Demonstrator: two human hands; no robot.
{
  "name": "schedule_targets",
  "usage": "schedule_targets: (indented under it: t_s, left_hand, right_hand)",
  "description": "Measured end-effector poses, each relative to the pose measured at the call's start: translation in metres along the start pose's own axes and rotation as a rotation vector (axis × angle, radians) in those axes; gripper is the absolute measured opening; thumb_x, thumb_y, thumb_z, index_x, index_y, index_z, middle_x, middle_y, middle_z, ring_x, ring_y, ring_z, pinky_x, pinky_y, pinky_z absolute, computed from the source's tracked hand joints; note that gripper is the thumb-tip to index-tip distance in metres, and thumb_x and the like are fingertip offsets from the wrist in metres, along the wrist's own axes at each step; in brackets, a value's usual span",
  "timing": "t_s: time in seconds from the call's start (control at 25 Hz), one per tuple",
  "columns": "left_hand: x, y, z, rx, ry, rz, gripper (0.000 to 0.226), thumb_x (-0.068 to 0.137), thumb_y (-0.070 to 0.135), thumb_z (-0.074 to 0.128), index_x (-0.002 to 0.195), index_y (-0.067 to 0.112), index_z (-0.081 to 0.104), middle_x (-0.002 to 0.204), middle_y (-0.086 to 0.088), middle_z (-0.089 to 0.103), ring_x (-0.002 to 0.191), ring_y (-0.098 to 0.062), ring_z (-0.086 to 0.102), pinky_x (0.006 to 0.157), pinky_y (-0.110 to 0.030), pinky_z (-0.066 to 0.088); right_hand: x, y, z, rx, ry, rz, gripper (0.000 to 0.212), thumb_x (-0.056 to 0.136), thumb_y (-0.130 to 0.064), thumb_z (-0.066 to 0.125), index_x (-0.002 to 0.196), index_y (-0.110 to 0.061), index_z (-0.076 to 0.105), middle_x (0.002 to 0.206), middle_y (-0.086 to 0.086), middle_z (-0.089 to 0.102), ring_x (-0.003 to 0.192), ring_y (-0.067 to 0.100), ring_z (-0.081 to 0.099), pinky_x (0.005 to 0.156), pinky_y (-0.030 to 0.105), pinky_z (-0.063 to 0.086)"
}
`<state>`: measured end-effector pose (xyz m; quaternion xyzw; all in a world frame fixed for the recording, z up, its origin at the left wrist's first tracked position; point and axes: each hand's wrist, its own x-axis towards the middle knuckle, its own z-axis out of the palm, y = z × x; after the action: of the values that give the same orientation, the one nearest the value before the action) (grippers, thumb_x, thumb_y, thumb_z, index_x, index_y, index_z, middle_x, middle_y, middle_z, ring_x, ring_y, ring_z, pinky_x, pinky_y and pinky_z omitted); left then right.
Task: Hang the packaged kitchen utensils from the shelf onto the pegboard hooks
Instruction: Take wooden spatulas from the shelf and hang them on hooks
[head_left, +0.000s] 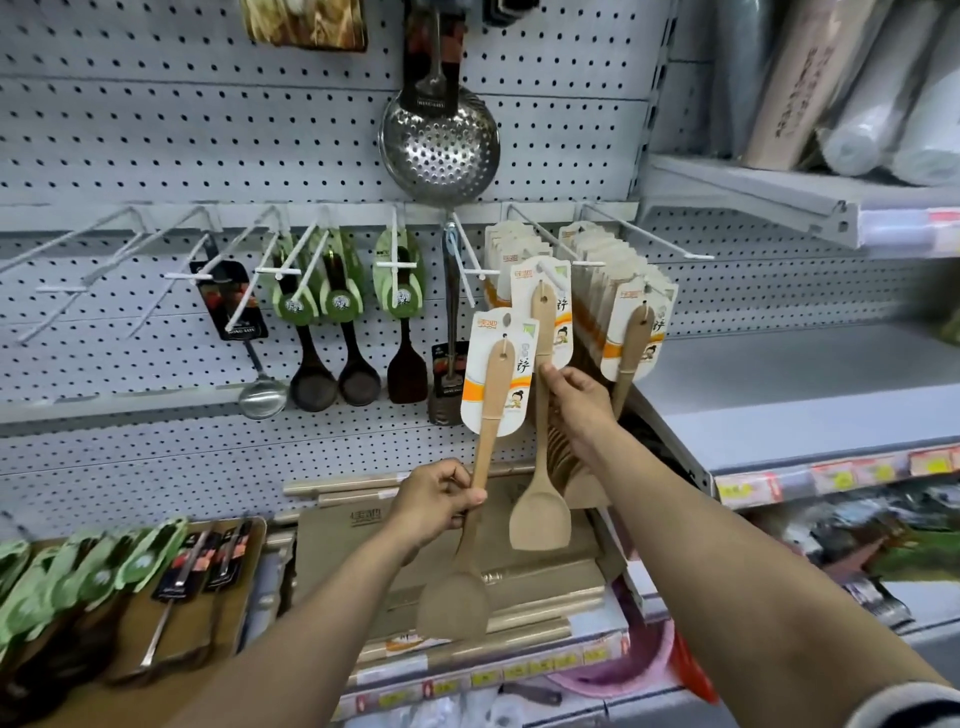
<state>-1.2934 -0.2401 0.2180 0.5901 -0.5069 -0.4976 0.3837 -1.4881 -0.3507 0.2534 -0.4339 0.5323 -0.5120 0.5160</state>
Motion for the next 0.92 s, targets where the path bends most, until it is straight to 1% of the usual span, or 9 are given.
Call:
schedule_targets:
  t_s: [0.08,0.16,0.36,0.44,0.56,0.64,0.72,0.84,0.92]
  left_hand:
    - [0.005,-0.002,0.0,0.019,0.014,-0.005,0.019,0.084,0.01,0.074,0.075,0.012,0.057,0.079,-0.009,0.068,0.068,-0.015,0.067,0.065,-0.029,0.055]
    - [0.009,-0.003,0.001,0.024,0.019,-0.005,0.019,0.084,0.01,0.074,0.074,0.013,0.057,0.08,-0.009,0.069,0.071,-0.016,0.068,0.067,-0.03,0.055]
    - [0.013,-0.006,0.008,0.0,0.01,-0.001,0.018,0.084,0.007,0.073,0.076,0.011,0.057,0.079,-0.01,0.069,0.072,-0.016,0.07,0.063,-0.027,0.055]
    - [0.014,-0.005,0.014,-0.02,0.009,0.004,0.018,0.083,0.007,0.074,0.075,0.012,0.058,0.076,-0.009,0.066,0.071,-0.017,0.067,0.065,-0.029,0.056]
    - [0.017,-0.002,0.023,-0.036,0.018,0.042,0.021,0.081,0.009,0.076,0.071,0.016,0.059,0.071,-0.005,0.061,0.068,-0.018,0.06,0.068,-0.035,0.055]
    - [0.019,0.002,0.03,-0.058,0.029,0.086,0.02,0.08,0.008,0.077,0.072,0.016,0.061,0.072,-0.006,0.061,0.071,-0.02,0.061,0.072,-0.039,0.056]
    - [0.02,0.007,0.04,-0.069,0.042,0.123,0.02,0.08,0.007,0.076,0.072,0.015,0.06,0.073,-0.005,0.061,0.073,-0.019,0.06,0.07,-0.036,0.054]
    - [0.021,0.015,0.056,-0.1,0.049,0.145,0.02,0.081,0.005,0.075,0.074,0.013,0.058,0.072,-0.004,0.058,0.073,-0.016,0.058,0.066,-0.028,0.052]
    - [0.022,0.018,0.065,-0.103,0.042,0.155,0.02,0.081,0.005,0.074,0.074,0.013,0.058,0.07,-0.002,0.057,0.071,-0.014,0.056,0.063,-0.026,0.051]
  right_hand:
    - [0.009,0.0,0.003,0.004,-0.004,0.013,0.026,0.085,-0.047,0.071,0.079,-0.022,0.074,0.1,0.013,0.075,0.091,0.029,0.067,0.086,0.044,0.055]
    - [0.015,-0.001,0.005,0.022,0.005,0.023,0.024,0.088,-0.043,0.071,0.078,-0.022,0.074,0.095,0.008,0.076,0.089,0.025,0.066,0.09,0.045,0.055]
    - [0.02,-0.005,0.003,0.051,-0.01,0.031,0.021,0.09,-0.039,0.071,0.078,-0.021,0.071,0.087,0.002,0.075,0.083,0.019,0.064,0.083,0.038,0.053]
    - [0.018,-0.007,0.001,0.027,0.004,0.05,0.021,0.091,-0.041,0.069,0.091,-0.02,0.072,0.097,0.004,0.075,0.089,0.018,0.067,0.091,0.039,0.055]
    - [-0.001,-0.011,-0.002,0.038,0.087,0.031,0.037,0.092,-0.048,0.063,0.109,-0.016,0.071,0.102,0.003,0.076,0.099,0.021,0.07,0.096,0.043,0.055]
    - [-0.024,-0.019,-0.004,0.175,0.061,-0.032,0.036,0.097,-0.045,0.058,0.108,-0.013,0.073,0.101,0.003,0.077,0.1,0.02,0.071,0.094,0.038,0.055]
    - [-0.046,-0.028,-0.007,0.24,-0.018,-0.13,0.037,0.095,-0.044,0.06,0.101,-0.011,0.074,0.101,0.003,0.077,0.101,0.019,0.071,0.093,0.034,0.053]
    - [-0.059,-0.036,-0.009,0.157,-0.058,-0.267,0.023,0.09,-0.034,0.07,0.088,-0.012,0.073,0.089,0.001,0.073,0.087,0.011,0.065,0.085,0.025,0.049]
    - [-0.057,-0.04,-0.012,0.157,-0.033,-0.27,0.014,0.088,-0.026,0.074,0.085,-0.013,0.072,0.084,0.0,0.072,0.081,0.008,0.063,0.081,0.023,0.049]
